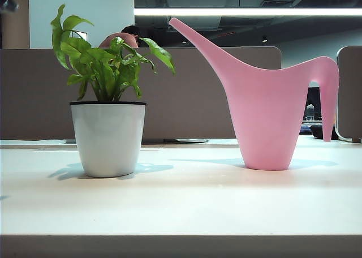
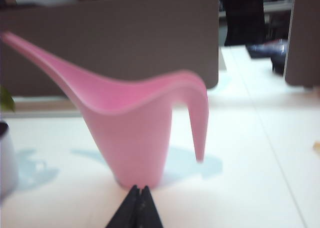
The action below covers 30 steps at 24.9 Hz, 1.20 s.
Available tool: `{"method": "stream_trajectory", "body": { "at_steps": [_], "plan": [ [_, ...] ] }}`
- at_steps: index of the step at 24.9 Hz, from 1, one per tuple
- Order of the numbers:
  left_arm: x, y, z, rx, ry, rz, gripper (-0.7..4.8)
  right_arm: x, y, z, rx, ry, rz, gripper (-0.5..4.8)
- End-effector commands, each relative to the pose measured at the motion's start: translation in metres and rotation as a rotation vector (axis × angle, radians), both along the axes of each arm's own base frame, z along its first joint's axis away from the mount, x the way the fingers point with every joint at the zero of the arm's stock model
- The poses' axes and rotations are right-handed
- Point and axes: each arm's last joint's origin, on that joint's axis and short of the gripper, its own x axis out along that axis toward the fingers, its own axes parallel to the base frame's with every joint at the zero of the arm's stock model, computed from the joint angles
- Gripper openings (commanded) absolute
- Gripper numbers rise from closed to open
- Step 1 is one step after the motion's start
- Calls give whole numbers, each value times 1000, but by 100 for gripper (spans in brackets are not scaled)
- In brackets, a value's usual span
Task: Pick up the watering can from the table, water the potted plant, and put the can back.
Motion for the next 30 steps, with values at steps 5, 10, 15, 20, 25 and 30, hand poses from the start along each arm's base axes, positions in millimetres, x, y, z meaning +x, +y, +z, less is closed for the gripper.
{"method": "stream_trajectory", "body": {
  "at_steps": [5, 10, 15, 20, 25, 30],
  "plan": [
    [-11, 6, -25, -24, -123, 74, -5, 16, 0, -28, 11, 10, 14, -4],
    [-13, 7, -34, -28, -49, 91, -5, 15, 3, -32, 124, 70, 121, 12],
    [-13, 7, -50, 14, -60, 84, -5, 21, 1, -46, 83, 78, 69, 8],
    [-18, 8, -62, -10, -123, 85, -5, 26, 1, -58, 69, 66, 54, 12],
    [-25, 11, -83, -20, -140, 87, -5, 31, -4, -69, -15, 61, -97, -9],
    [-27, 13, -95, -56, -136, 137, -5, 35, -4, -78, -23, 7, -95, -9]
  ]
}}
